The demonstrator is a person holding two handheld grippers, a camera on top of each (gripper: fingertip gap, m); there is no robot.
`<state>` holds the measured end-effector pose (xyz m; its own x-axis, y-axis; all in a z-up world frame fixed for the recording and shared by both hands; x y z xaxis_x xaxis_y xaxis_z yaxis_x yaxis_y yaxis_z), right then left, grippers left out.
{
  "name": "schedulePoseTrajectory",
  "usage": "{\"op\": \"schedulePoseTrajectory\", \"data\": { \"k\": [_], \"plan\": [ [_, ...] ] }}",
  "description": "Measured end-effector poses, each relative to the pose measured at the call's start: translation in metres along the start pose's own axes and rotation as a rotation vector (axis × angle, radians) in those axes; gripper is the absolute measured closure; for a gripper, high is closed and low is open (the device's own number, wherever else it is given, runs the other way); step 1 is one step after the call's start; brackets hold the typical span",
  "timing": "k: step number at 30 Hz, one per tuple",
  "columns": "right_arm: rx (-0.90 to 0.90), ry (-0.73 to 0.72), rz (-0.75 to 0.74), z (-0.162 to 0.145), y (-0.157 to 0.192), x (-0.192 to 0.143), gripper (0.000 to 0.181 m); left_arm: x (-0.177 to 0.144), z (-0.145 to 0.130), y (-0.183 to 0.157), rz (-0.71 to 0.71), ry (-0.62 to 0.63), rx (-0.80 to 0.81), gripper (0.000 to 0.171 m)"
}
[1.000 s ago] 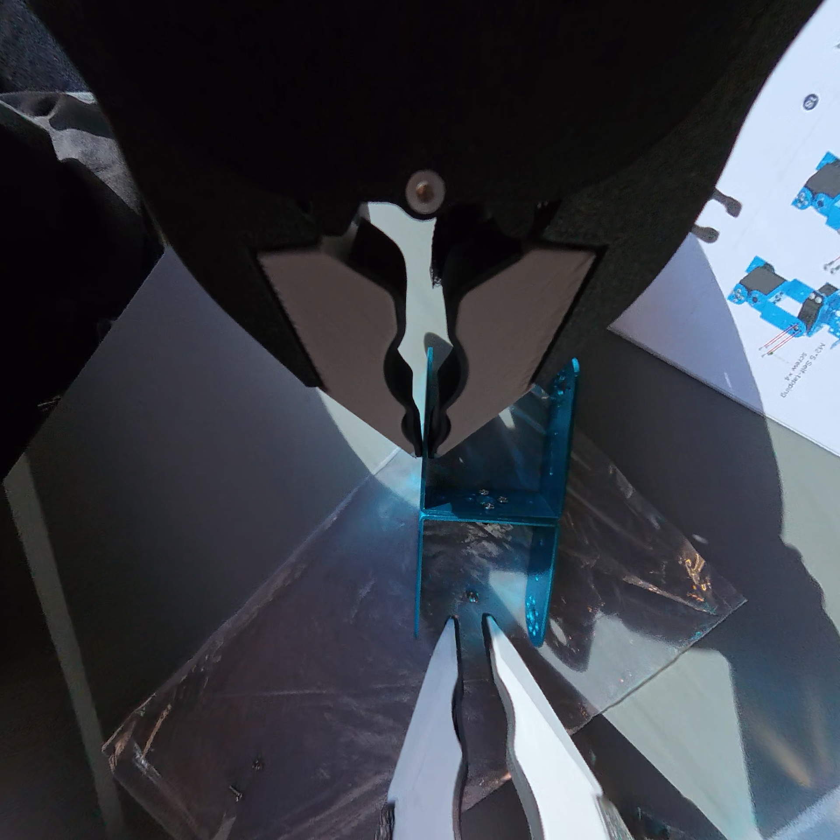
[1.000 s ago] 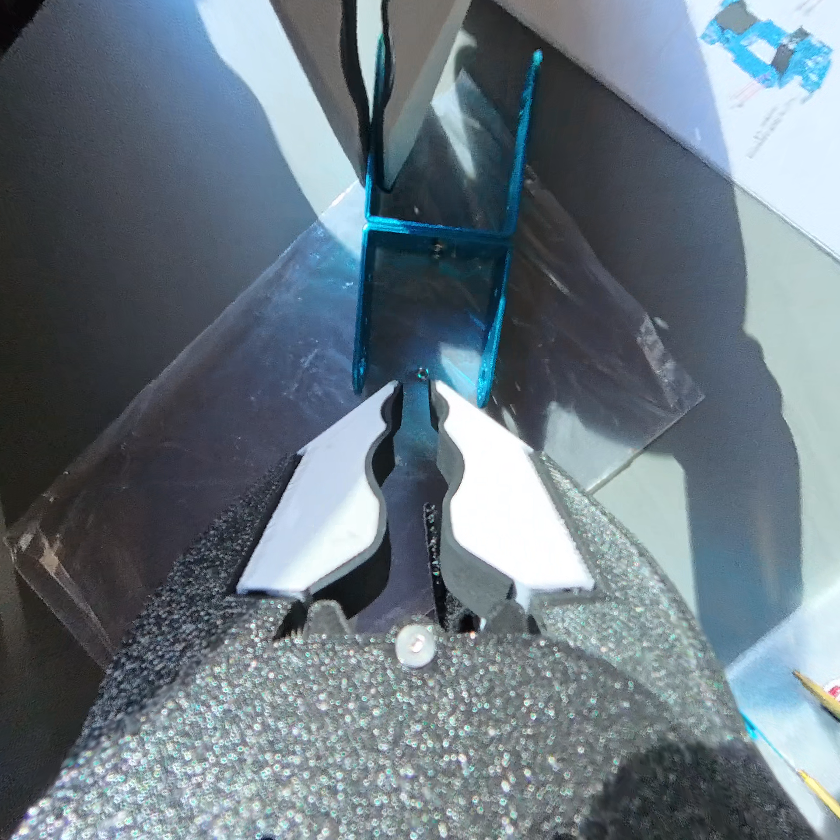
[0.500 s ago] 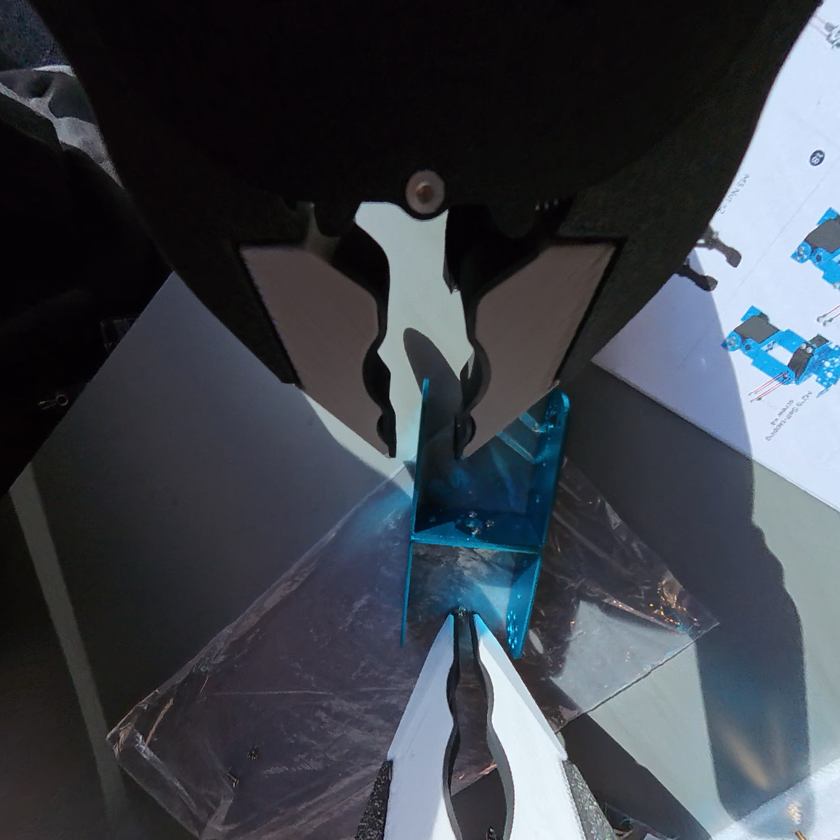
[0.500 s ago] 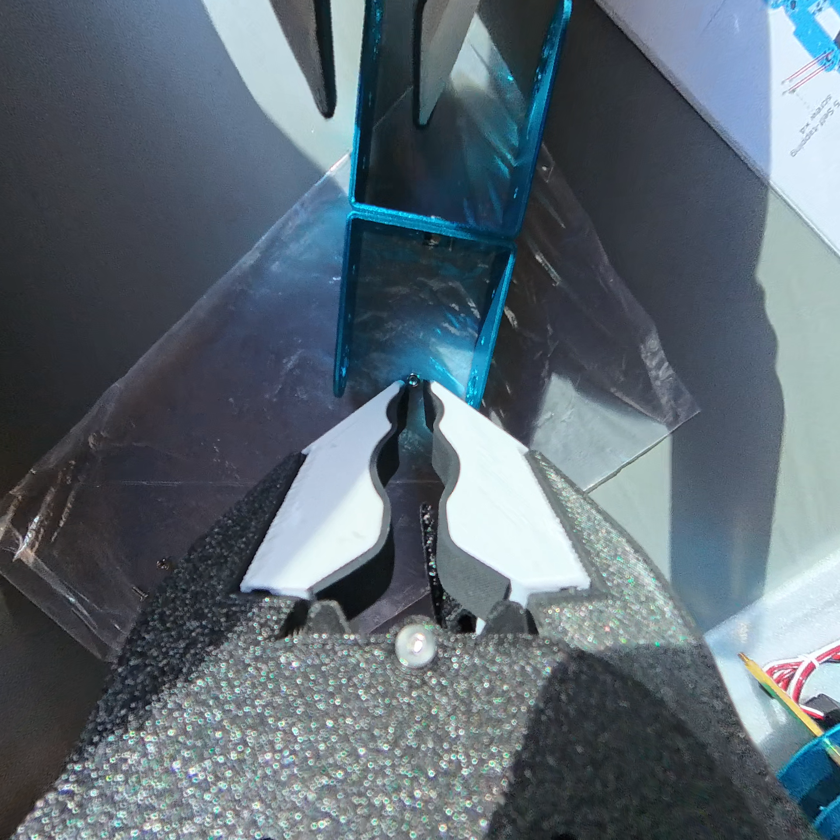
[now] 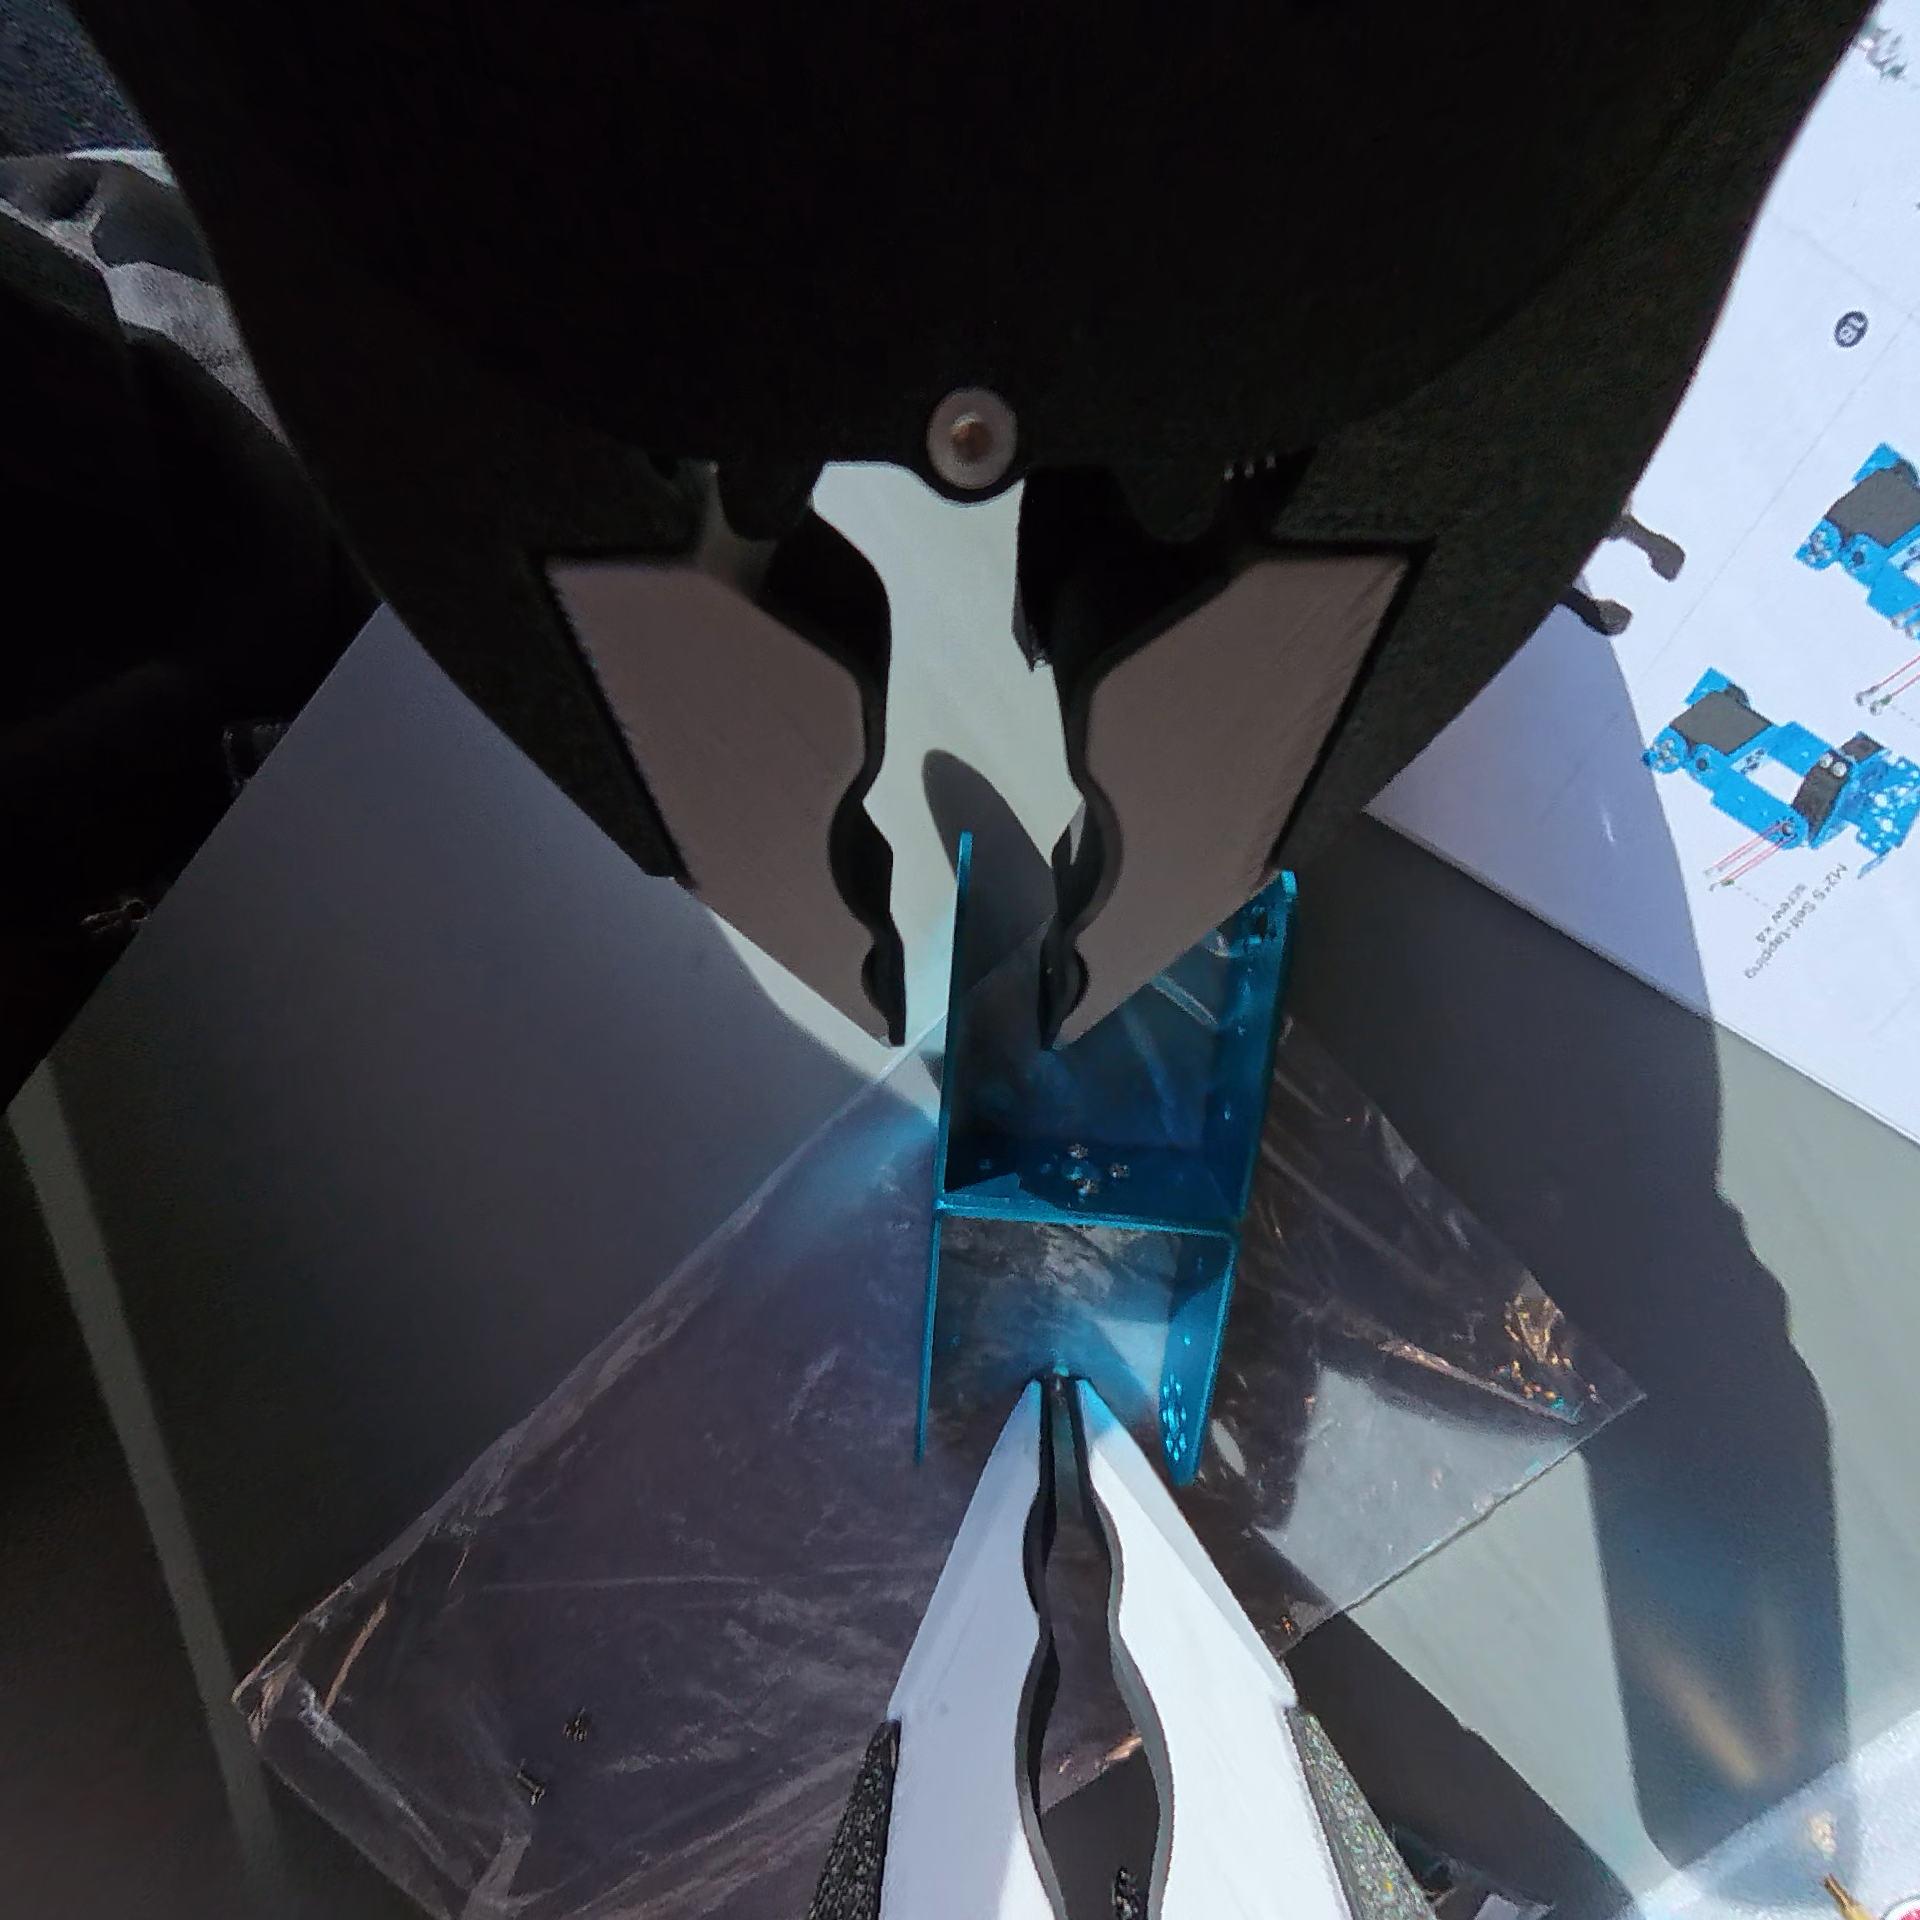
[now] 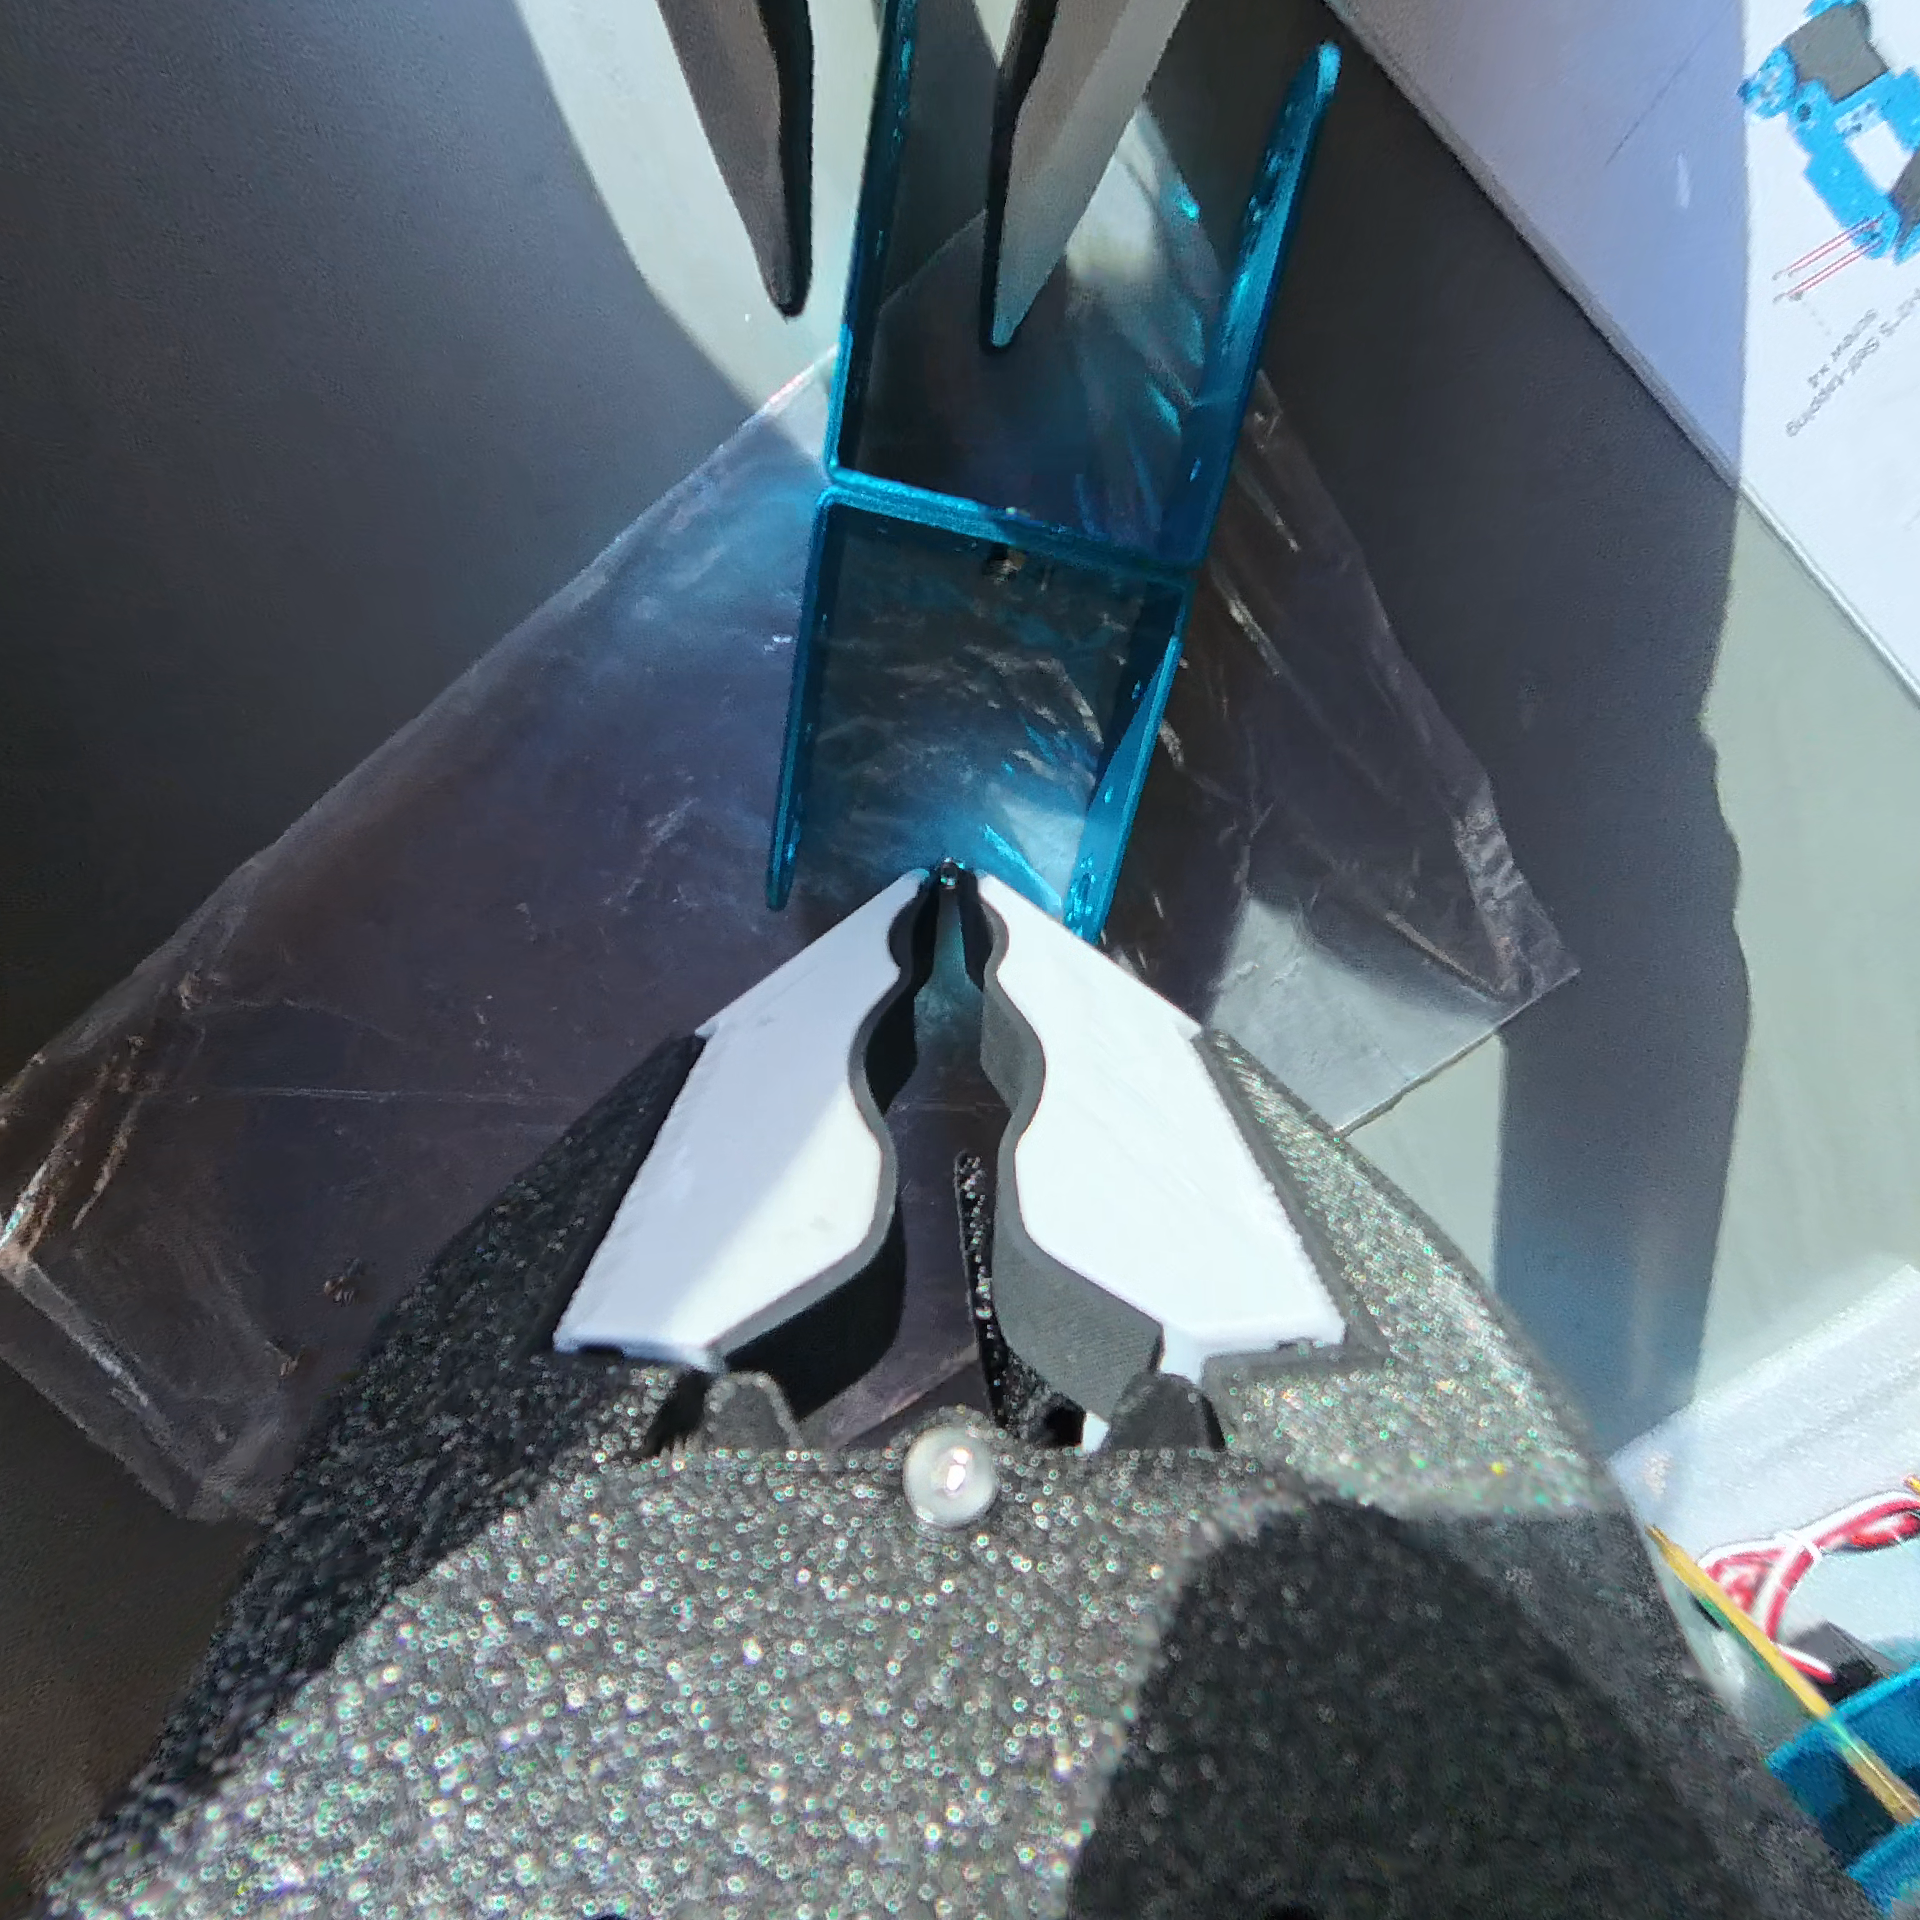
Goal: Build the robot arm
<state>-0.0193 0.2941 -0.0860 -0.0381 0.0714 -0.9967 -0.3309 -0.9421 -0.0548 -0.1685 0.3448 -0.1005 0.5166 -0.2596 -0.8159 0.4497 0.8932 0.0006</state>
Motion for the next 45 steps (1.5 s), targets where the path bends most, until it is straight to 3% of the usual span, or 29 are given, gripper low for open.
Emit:
{"op": "schedulePoseTrajectory", "data": {
  "k": [10,13,26,33,38,45],
  "plan": [
    [0.071,-0.421,-0.067,-0.004,0.001,-0.011,0.178,0.008,0.015,0.002,-0.044,-0.004,0.006,0.131],
    [0.067,-0.481,-0.087,-0.002,0.001,-0.005,0.178,0.011,0.020,0.002,-0.051,-0.004,0.008,0.130],
    [0.051,-0.528,-0.162,0.010,-0.003,0.003,0.181,0.012,0.020,0.011,-0.047,0.021,-0.015,0.122],
    [0.063,-0.462,-0.172,0.006,-0.002,0.009,0.181,0.017,0.018,0.009,-0.043,0.041,-0.002,0.119],
    [0.095,-0.401,-0.024,0.006,0.000,0.010,0.174,0.017,0.019,0.007,-0.066,0.018,0.000,0.119],
    [0.078,-0.386,-0.010,0.016,-0.002,0.012,0.174,0.017,0.022,0.008,-0.053,0.019,0.012,0.119]
  ]
}}
Point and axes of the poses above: each gripper's, where its closed fingertips meet, x out along the fingers, z out of its top, y = z × x across the jaws, the point moved 8 cm from there along -x, back along the fingers, and after that the axes turned 12 degrees about y, right-handed, at the moved point
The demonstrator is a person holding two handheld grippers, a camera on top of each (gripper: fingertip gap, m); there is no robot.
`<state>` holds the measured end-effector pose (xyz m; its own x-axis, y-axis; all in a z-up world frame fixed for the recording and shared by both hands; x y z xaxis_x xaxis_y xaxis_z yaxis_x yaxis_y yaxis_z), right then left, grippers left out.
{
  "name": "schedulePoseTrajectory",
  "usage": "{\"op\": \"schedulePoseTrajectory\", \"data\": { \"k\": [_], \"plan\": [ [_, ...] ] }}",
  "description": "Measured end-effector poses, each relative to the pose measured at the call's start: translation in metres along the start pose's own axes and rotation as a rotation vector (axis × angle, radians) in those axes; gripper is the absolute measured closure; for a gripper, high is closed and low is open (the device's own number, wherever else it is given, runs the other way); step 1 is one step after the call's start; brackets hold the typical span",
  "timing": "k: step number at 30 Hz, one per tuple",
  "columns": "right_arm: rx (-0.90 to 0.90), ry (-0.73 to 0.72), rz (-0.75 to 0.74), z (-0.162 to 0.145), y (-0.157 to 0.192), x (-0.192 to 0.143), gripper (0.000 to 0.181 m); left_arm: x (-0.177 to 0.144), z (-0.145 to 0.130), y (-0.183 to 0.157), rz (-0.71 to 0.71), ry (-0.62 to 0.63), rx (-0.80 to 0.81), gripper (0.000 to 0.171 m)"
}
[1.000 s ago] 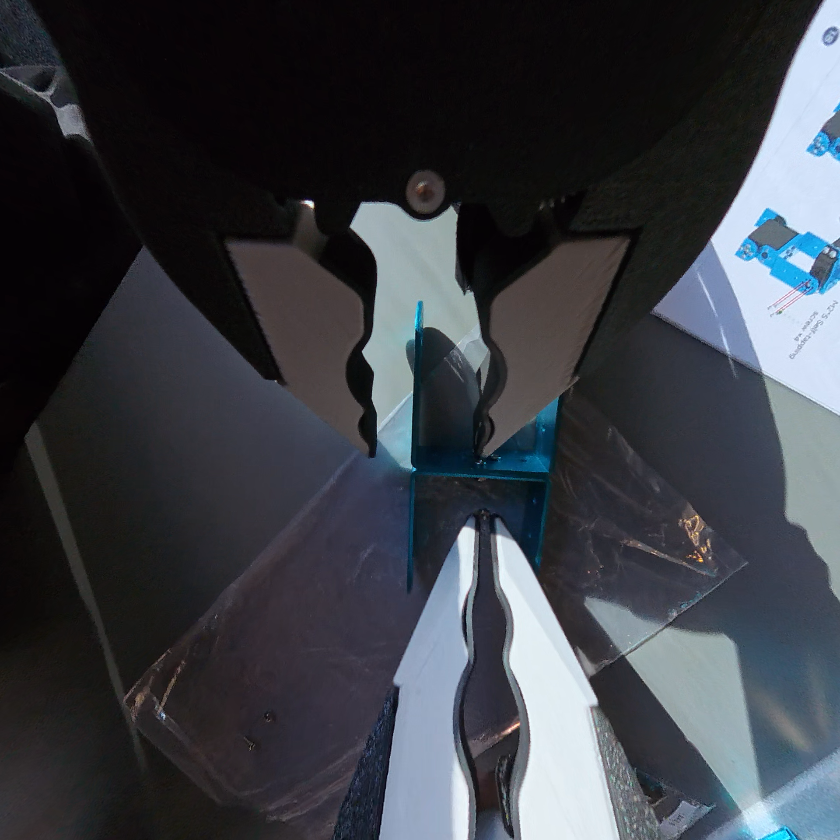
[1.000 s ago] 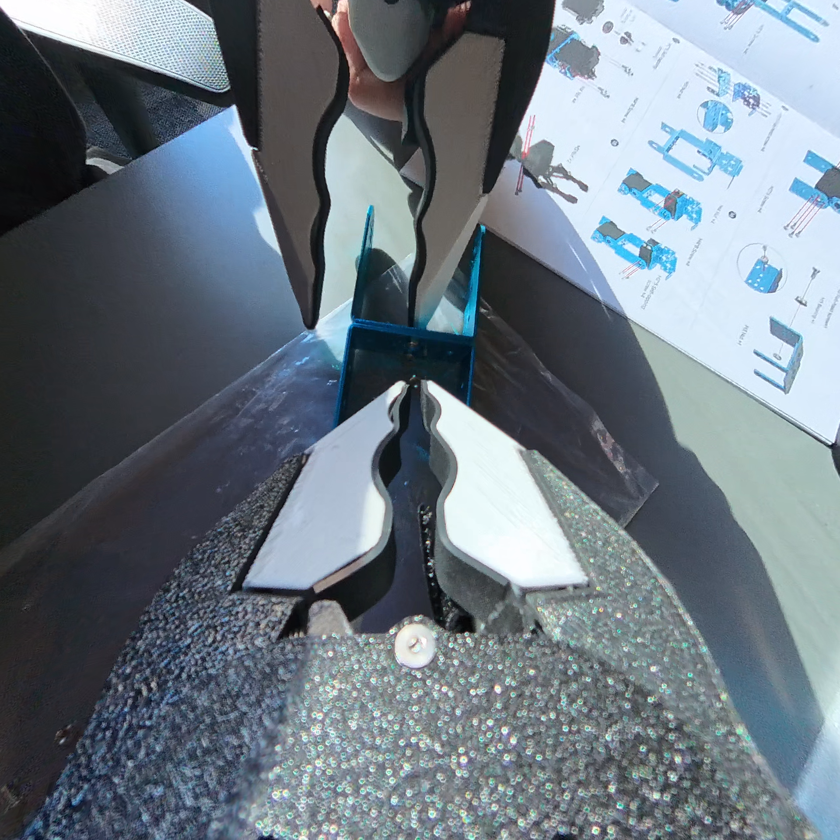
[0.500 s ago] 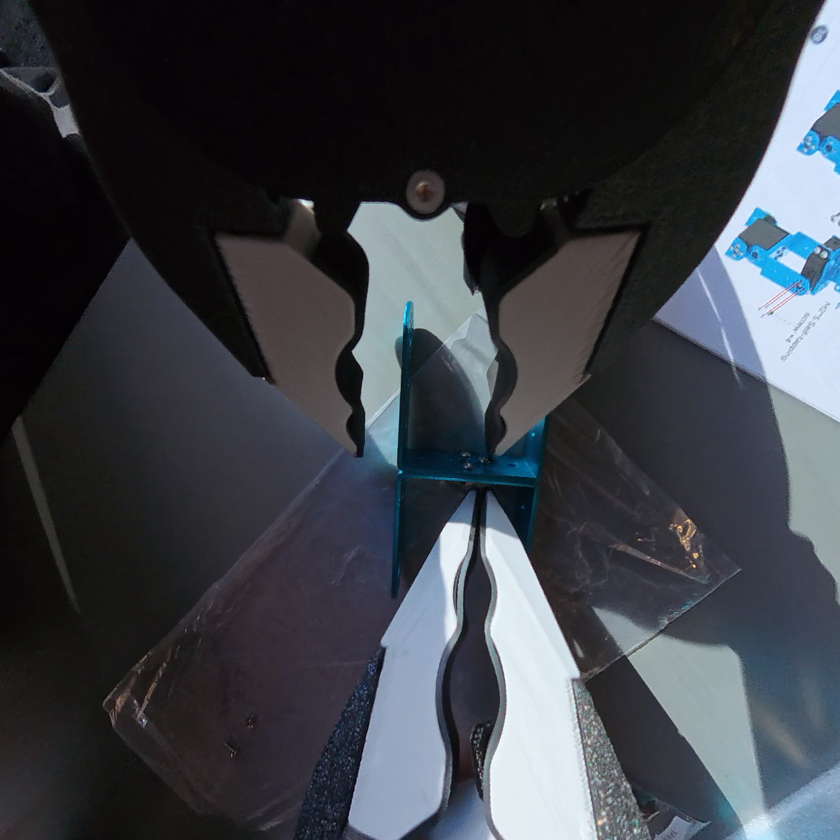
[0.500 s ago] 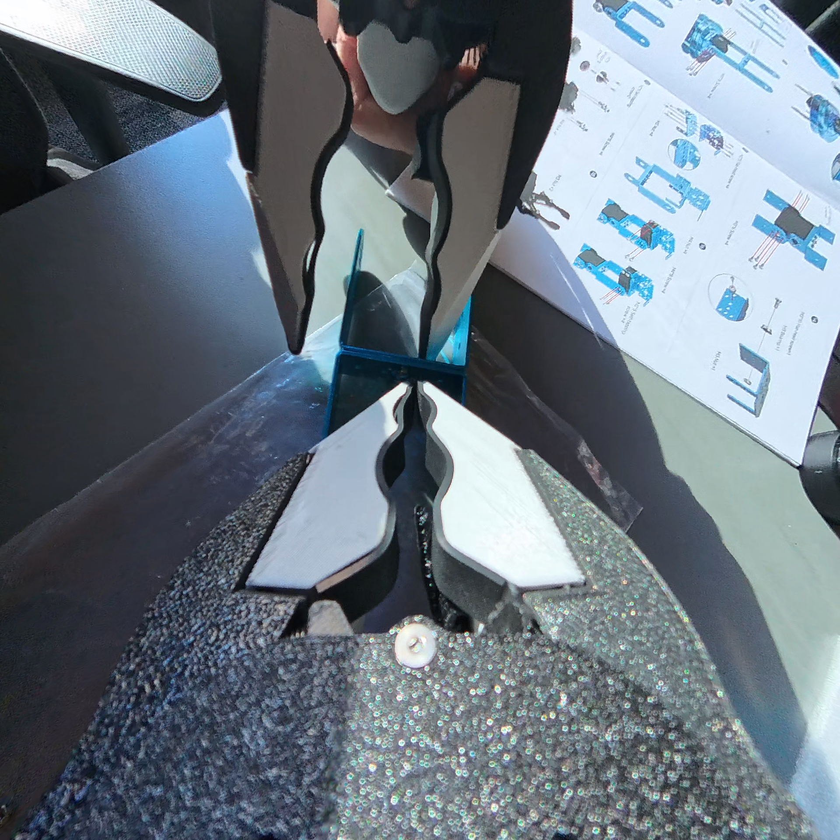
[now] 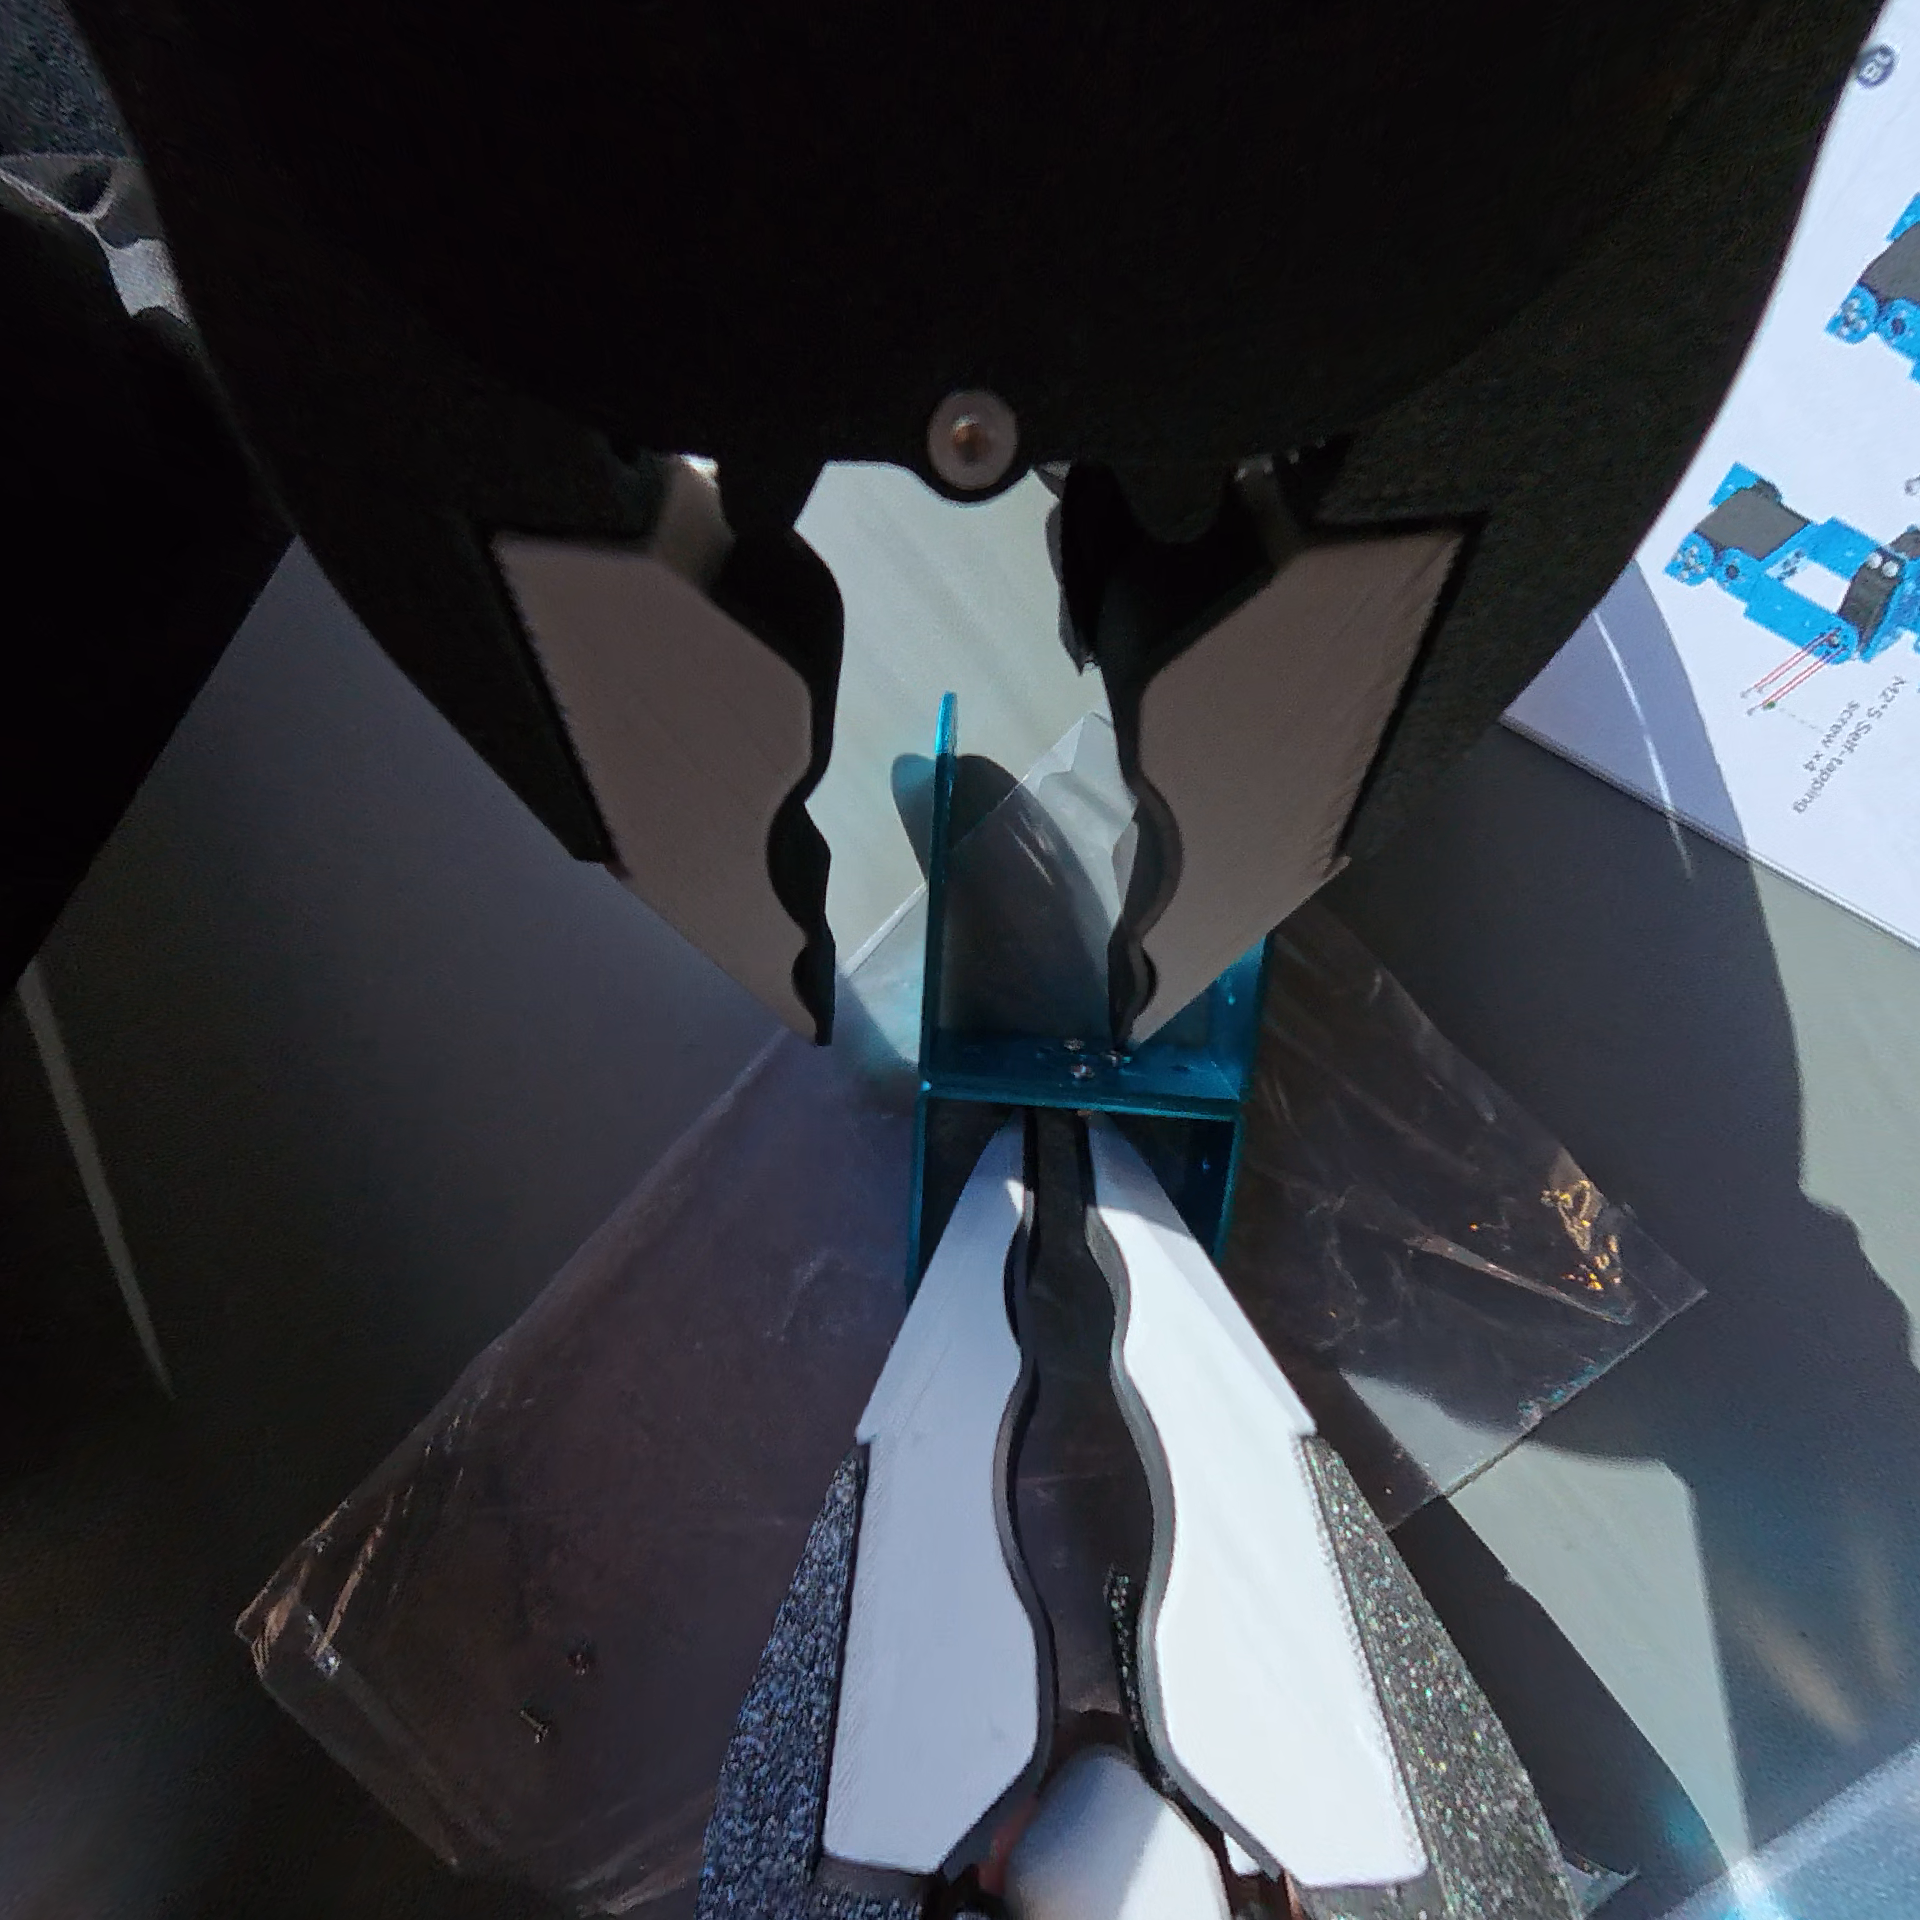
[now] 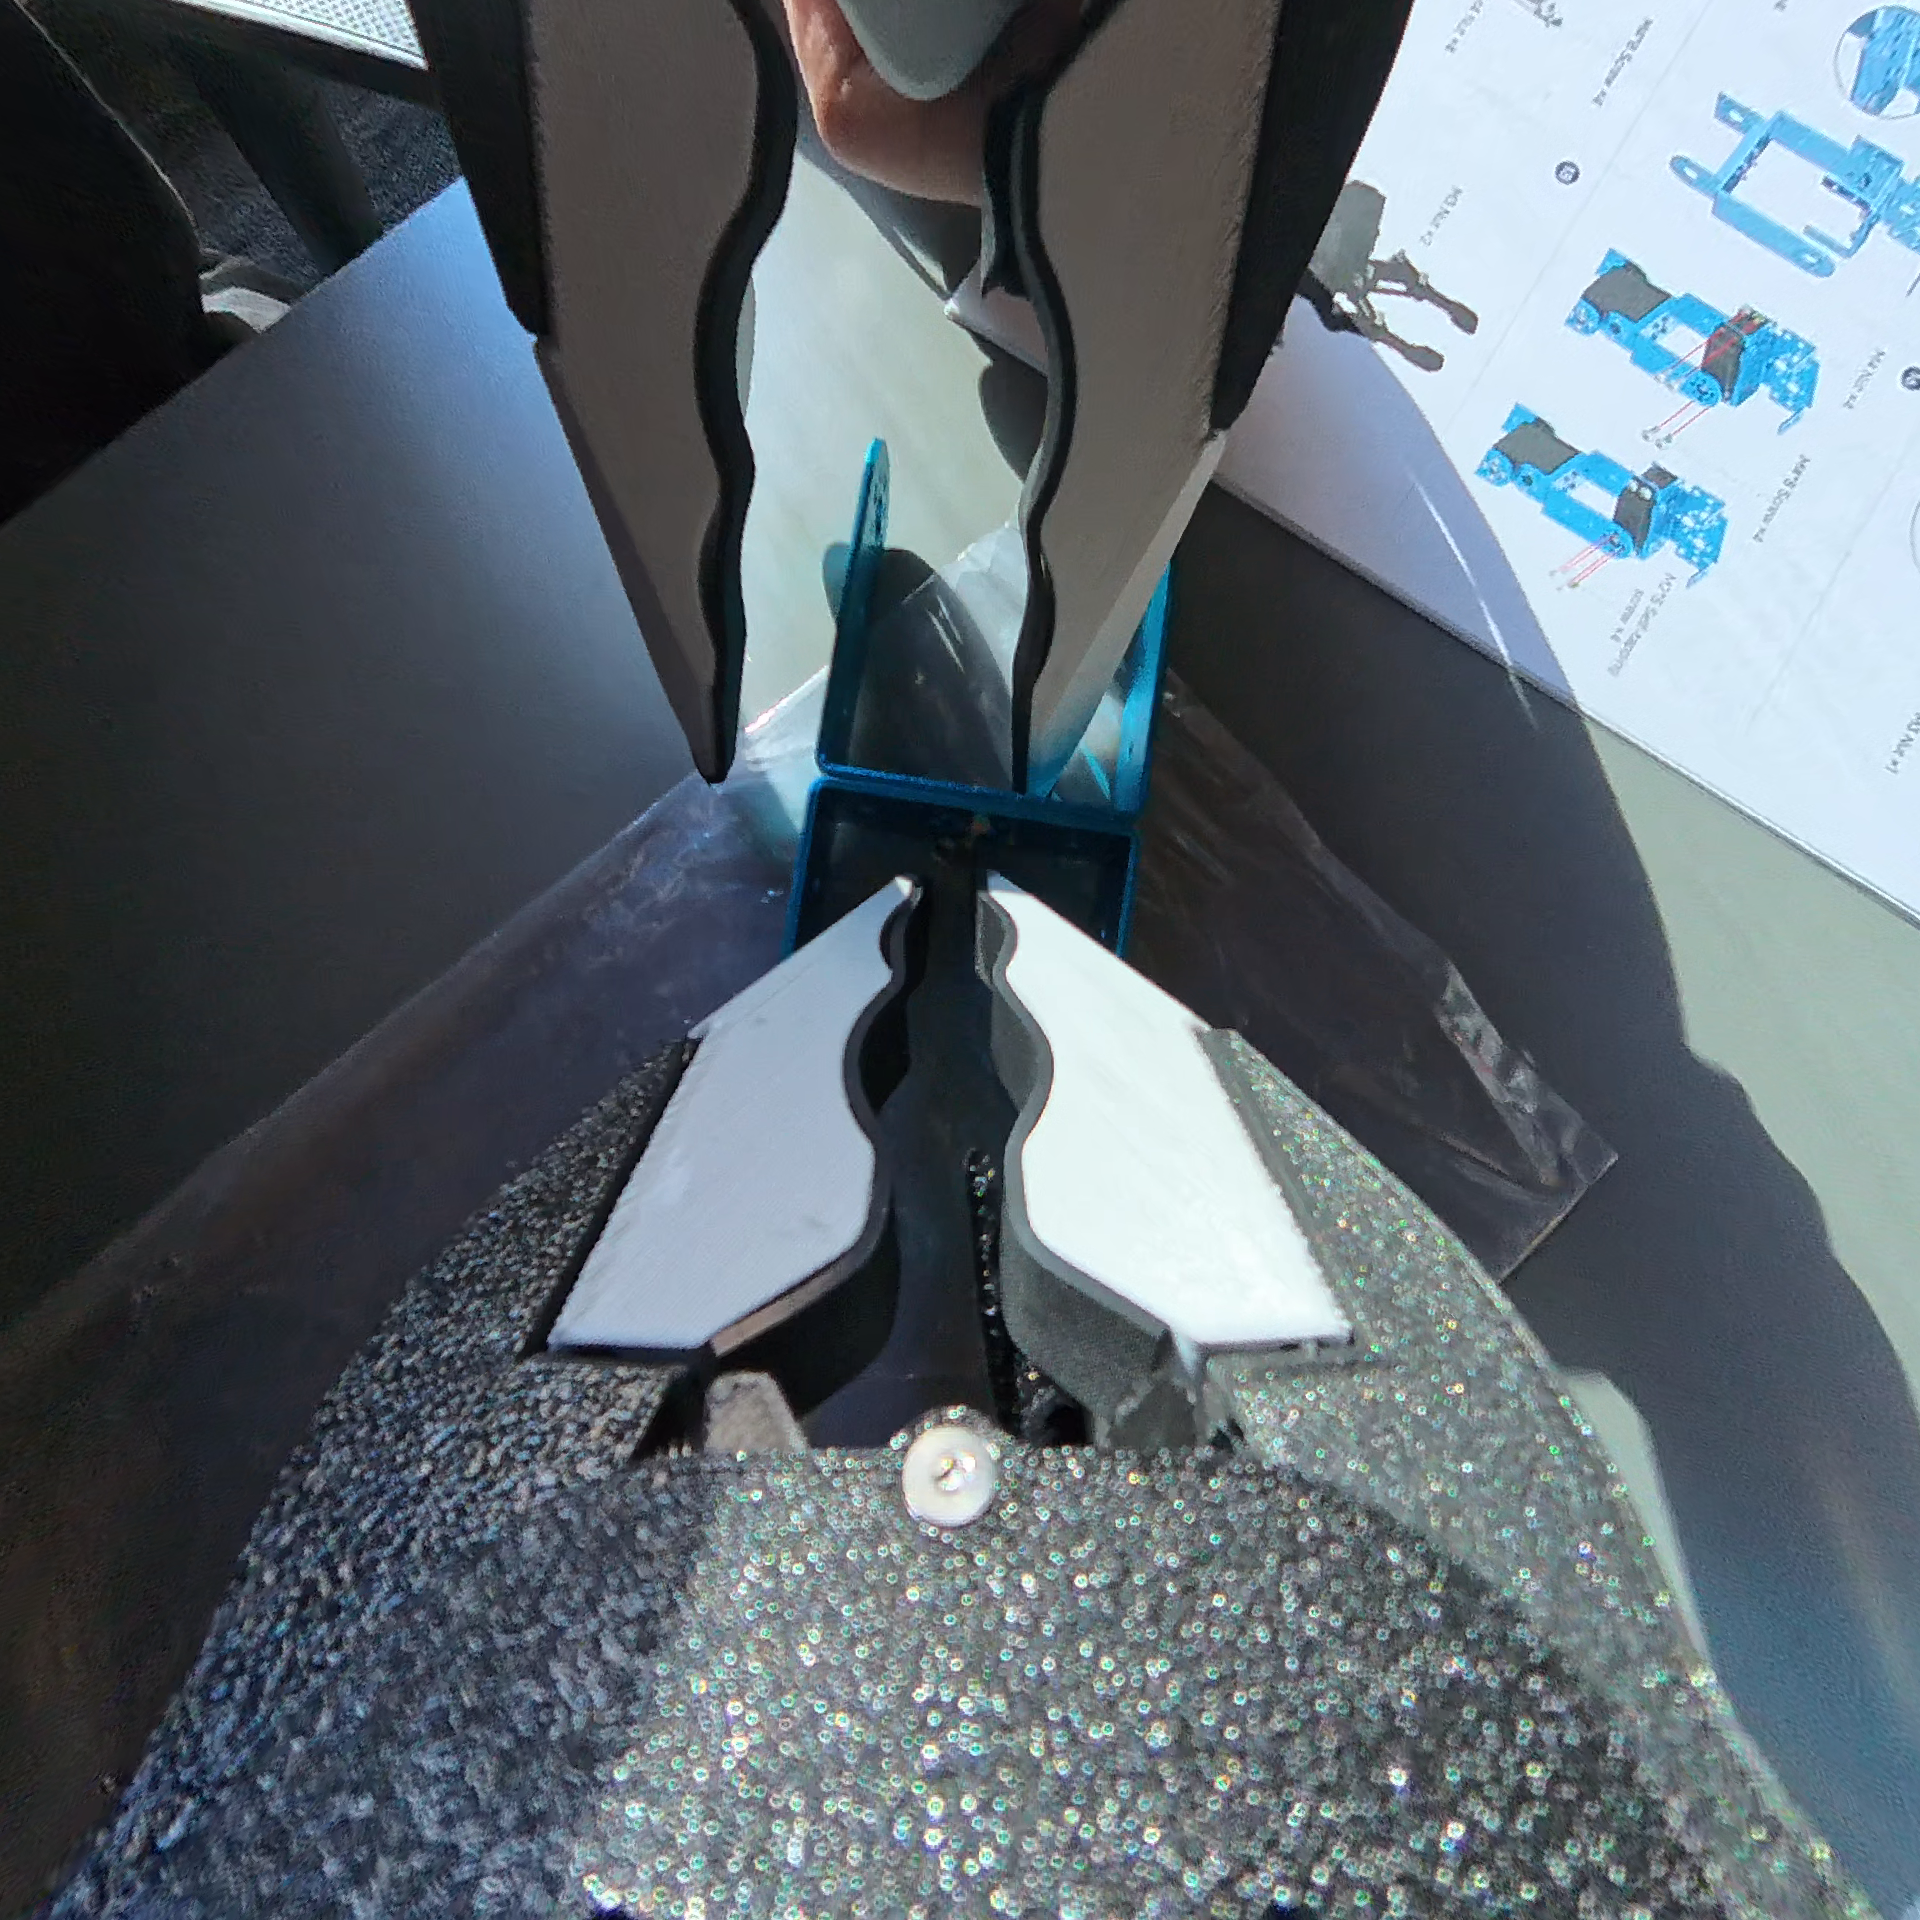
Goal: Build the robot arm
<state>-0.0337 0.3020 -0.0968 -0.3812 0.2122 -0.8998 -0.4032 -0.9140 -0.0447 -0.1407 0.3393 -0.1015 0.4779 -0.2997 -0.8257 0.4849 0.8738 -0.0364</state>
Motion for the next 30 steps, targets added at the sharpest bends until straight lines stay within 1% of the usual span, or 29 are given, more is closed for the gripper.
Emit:
{"op": "schedulePoseTrajectory", "data": {
  "k": [3,7,9,11,16,21,25,26,28,30],
  "plan": [
    [0.003,-0.004,0.012,0.003,0.001,0.000,0.174,0.000,-0.005,0.000,0.015,0.026,-0.001,0.122],
    [0.003,0.015,0.018,0.006,-0.002,0.003,0.175,-0.006,-0.012,-0.003,0.003,0.029,-0.010,0.148],
    [-0.003,0.017,0.014,0.008,-0.002,0.004,0.175,-0.009,-0.015,-0.004,-0.002,0.032,-0.015,0.155],
    [-0.005,0.017,0.014,0.010,-0.002,0.005,0.175,-0.012,-0.019,-0.006,-0.001,0.038,-0.017,0.171],
    [0.009,0.010,0.037,0.011,-0.003,0.007,0.176,-0.016,-0.025,-0.006,0.005,0.036,-0.036,0.170],
    [-0.004,0.023,0.035,0.004,0.001,0.002,0.176,-0.018,-0.029,-0.006,0.011,0.032,-0.048,0.169],
    [0.003,0.117,0.016,-0.014,0.007,-0.017,0.176,-0.019,-0.031,-0.006,0.019,0.032,-0.050,0.169],
    [0.011,0.158,0.033,-0.020,0.010,-0.022,0.176,-0.019,-0.031,-0.006,0.021,0.033,-0.048,0.169],
    [0.025,0.288,0.019,-0.035,0.013,-0.031,0.176,-0.019,-0.031,-0.006,0.022,0.035,-0.046,0.169],
    [0.051,0.398,0.046,-0.046,0.017,-0.037,0.176,-0.019,-0.031,-0.007,0.022,0.038,-0.045,0.169]
  ]
}}
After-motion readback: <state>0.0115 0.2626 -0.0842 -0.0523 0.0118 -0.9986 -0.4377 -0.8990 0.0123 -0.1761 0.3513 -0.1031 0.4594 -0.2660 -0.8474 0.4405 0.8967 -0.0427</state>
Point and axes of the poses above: each gripper's, where its closed fingertips meet, x out along the fingers, z out of its top, y = z × x across the jaws, the point moved 8 cm from there along -x, back along the fingers, and after that the axes turned 12 degrees about y, right-handed, at the moved point
